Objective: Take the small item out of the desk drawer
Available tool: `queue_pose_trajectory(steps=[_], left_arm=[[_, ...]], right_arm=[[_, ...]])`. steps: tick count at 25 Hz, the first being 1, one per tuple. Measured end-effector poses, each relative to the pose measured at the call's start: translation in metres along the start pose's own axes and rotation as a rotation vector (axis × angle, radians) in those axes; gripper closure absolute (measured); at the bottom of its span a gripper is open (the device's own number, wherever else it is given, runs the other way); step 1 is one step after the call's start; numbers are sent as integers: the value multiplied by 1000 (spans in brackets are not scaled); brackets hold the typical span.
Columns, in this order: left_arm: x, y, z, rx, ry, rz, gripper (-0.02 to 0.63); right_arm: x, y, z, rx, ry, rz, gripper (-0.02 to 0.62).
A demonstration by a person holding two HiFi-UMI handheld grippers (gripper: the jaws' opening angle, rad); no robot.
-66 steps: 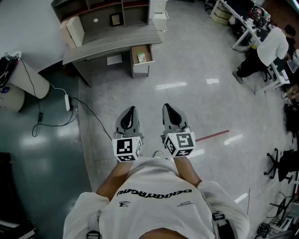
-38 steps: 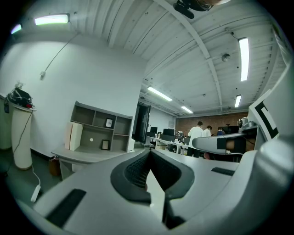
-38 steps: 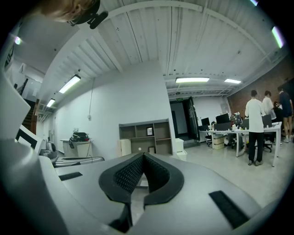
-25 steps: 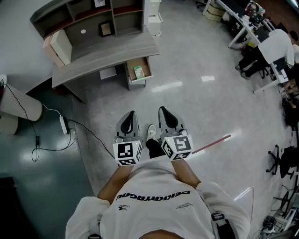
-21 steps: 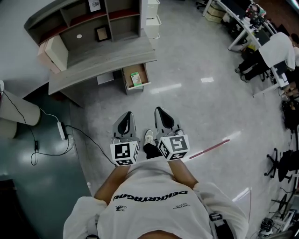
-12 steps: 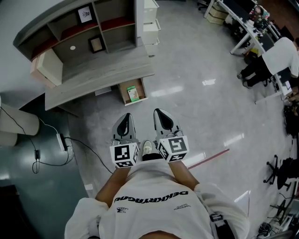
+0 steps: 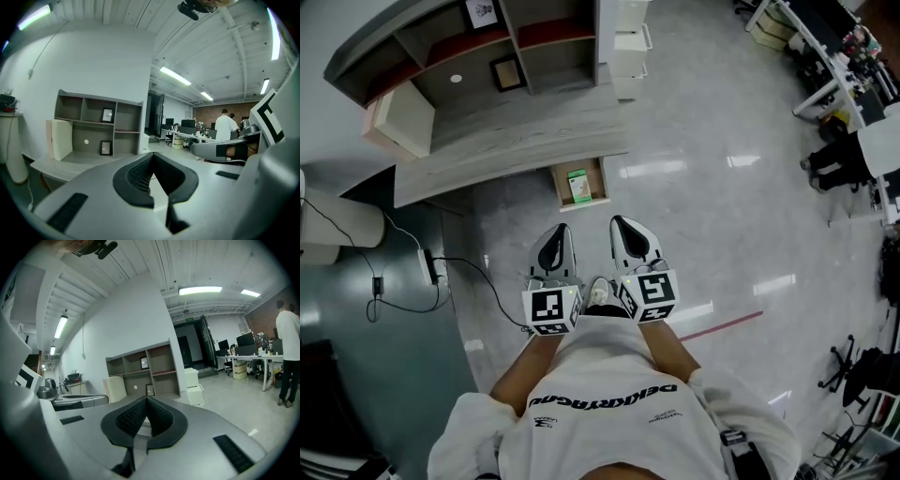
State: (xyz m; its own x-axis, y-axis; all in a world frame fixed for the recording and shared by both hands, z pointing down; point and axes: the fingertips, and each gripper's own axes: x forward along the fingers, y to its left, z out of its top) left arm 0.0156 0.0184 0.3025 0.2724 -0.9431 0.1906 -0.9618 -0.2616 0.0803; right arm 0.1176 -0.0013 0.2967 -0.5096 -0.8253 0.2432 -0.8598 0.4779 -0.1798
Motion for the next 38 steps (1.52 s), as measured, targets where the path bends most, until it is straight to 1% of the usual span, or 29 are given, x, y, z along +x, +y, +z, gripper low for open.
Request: queue_pose_trajectory(steps=[4,11,16,20,22,26,32,34,38], left_arm=[[8,9,-12,-4,30,8,591],[25,27,-34,-23,85,-3,591],[46,43,-40,-39,97,-2,591],[59,56,-50,-53,111,-6,591],[65,63,-57,-58,122,-6,591],[74,73,-72,-62,150,-9,591],[79,81,-94,-72,187,-23,591],[79,84,-98,-81,194,-20,591],[81,88,-109,-92,206,-23,591]], right_arm=[[19,0,-16,8,42,12,563],[51,2,-35,9,107,-1,563],[80,-4,-41,9,138,-12,563],[104,-6,-55,-1,188,-26,555],[115,-8,-64,6,215,-35,490],[132,-10,-81,33,267,-43,403],[150,-11,-104,67,320,-49,357],[155,-10,-112,71,344,-41,325],[164,-13,-129,78,394,-39,290]])
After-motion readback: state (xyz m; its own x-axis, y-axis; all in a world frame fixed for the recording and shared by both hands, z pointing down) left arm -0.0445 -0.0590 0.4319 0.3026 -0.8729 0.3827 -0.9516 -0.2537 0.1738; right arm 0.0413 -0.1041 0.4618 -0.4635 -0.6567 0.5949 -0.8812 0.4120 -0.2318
